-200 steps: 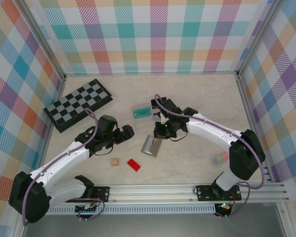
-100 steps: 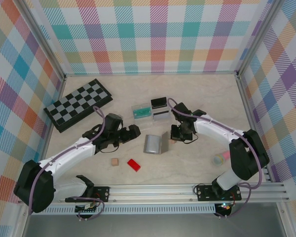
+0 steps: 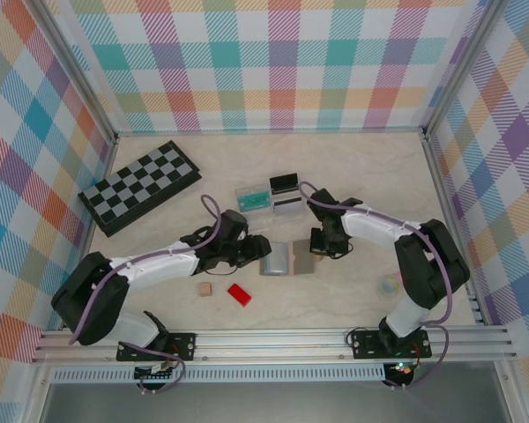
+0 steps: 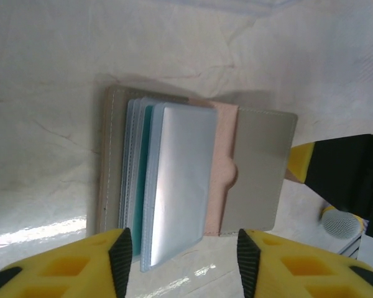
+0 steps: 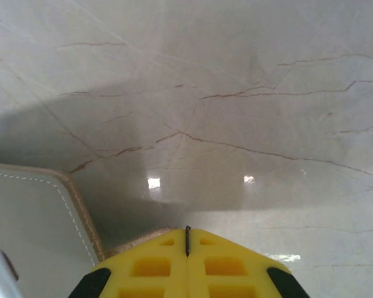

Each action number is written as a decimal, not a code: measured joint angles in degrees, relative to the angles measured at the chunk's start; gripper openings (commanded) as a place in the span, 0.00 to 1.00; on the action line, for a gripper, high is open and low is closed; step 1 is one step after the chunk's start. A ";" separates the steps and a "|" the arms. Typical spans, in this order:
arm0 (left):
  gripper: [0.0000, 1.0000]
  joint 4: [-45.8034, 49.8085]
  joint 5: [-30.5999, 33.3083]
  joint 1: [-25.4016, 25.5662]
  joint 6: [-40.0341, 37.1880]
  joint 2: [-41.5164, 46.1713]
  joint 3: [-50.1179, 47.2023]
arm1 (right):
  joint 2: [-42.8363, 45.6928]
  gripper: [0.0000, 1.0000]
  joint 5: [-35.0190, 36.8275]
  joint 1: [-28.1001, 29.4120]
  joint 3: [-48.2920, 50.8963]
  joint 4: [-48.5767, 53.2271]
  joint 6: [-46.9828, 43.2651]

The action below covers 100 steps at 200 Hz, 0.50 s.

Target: Take the credit cards out of the card holder

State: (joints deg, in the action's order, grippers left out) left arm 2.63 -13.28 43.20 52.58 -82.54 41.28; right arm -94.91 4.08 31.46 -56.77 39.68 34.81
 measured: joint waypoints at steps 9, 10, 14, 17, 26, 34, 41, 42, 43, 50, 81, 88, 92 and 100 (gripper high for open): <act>0.43 0.02 -0.22 0.66 0.28 -1.60 0.70 | -0.42 0.05 0.00 -0.02 0.00 -0.17 0.02; 0.43 0.02 -0.22 0.72 0.28 -1.70 0.76 | -0.44 0.05 0.02 -0.02 0.00 -0.20 0.02; 0.42 -0.02 -0.35 0.96 0.37 -2.27 1.03 | -0.55 0.05 0.02 -0.02 0.00 -0.24 0.02; 0.42 -0.02 -0.42 1.09 0.37 -2.64 1.29 | -0.59 0.05 0.02 -0.04 0.00 -0.28 0.02; 0.40 -0.04 -0.70 1.49 0.52 -3.67 1.90 | -0.68 0.05 0.02 -0.04 0.00 -0.44 0.02; 0.37 -0.07 -0.76 1.68 0.66 -4.42 2.32 | -0.68 0.05 0.02 -0.04 0.02 -0.61 0.02; 0.35 -0.04 -0.83 1.77 0.72 -5.03 2.69 | -0.68 0.05 0.00 -0.04 0.02 -0.74 0.00; 0.35 -0.04 -0.83 1.77 0.79 -5.09 2.73 | -0.68 0.05 0.00 -0.04 0.02 -0.76 0.00; 0.35 -0.04 -0.83 1.77 0.72 -5.20 2.80 | -0.68 0.05 0.00 -0.04 0.02 -0.79 0.00; 0.35 -0.02 -0.85 1.79 0.70 -5.73 3.08 | -0.68 0.05 0.00 -0.04 0.07 -0.96 0.00; 0.36 0.20 -0.81 1.79 0.74 -8.20 4.26 | -0.68 0.05 -0.02 -0.04 0.39 -1.38 0.02; 0.37 0.22 -0.83 1.79 0.74 -8.61 4.37 | -0.68 0.05 -0.13 -0.04 0.52 -1.49 0.02; 0.37 0.22 -0.83 1.79 0.74 -8.83 4.42 | -0.68 0.05 -0.17 -0.04 0.59 -1.51 0.02; 0.38 0.22 -0.81 1.79 0.74 -9.16 4.46 | -0.68 0.05 -0.22 -0.04 0.66 -1.51 0.02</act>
State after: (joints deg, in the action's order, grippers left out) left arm 2.85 -14.09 44.99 53.32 -91.70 45.74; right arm -95.59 3.86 31.42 -56.12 38.17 34.83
